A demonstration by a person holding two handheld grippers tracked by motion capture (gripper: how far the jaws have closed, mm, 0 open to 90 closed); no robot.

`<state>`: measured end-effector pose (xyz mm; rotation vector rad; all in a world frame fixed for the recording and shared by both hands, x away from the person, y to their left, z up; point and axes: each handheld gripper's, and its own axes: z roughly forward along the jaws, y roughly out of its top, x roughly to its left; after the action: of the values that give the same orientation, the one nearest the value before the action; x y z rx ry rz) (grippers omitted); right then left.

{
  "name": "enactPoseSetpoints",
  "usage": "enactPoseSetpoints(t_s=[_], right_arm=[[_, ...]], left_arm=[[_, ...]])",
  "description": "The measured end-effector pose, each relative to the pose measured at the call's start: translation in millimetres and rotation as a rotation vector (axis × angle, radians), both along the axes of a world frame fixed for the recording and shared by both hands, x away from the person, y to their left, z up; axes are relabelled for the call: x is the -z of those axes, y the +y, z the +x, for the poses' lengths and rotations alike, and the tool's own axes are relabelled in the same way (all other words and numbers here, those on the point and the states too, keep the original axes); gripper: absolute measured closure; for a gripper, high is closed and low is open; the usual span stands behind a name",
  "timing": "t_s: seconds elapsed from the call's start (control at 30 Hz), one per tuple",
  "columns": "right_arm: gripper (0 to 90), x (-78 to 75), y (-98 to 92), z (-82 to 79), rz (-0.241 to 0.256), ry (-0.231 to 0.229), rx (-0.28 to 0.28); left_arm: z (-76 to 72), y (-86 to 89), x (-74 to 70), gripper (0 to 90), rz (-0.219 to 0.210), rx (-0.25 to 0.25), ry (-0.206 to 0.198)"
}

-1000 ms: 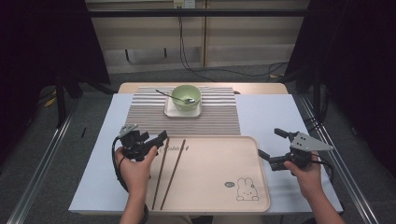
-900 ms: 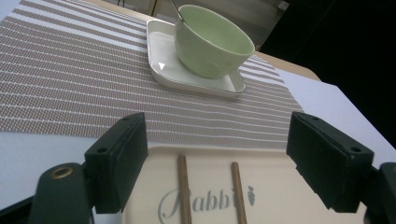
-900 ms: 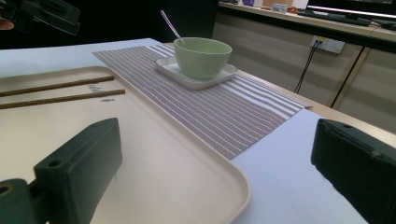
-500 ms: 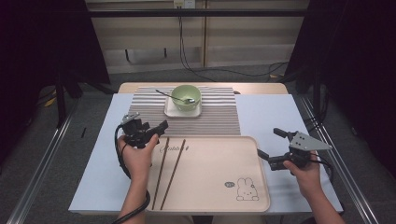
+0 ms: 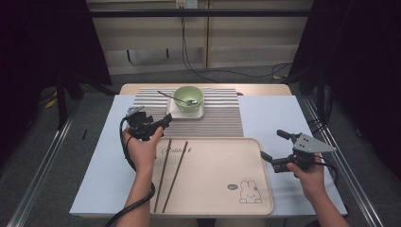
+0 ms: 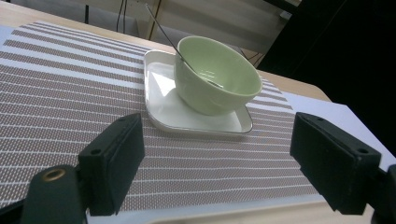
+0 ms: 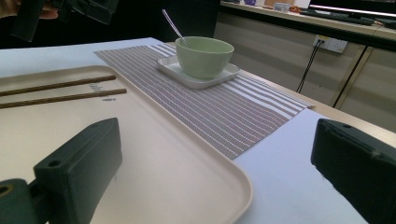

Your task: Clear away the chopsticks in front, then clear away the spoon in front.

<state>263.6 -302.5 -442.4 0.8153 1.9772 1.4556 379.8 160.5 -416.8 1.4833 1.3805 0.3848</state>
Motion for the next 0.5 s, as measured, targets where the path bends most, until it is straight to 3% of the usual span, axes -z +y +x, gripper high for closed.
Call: enactPoseSetpoints(t_s=[0.37,0.5], right_arm=[[1.5,-0.1,0.7,0.4,-0.005,-0.010,0.005],[1.5,-0.4,1.2,0.0,0.002,-0.011,0.000]], left_arm=[[15.8,0.2,-3.0,17.2,0.014,-0.018,-0.007],[19.6,-0.3,-0.9,17.2,-0.003,-0.028,-0.003]])
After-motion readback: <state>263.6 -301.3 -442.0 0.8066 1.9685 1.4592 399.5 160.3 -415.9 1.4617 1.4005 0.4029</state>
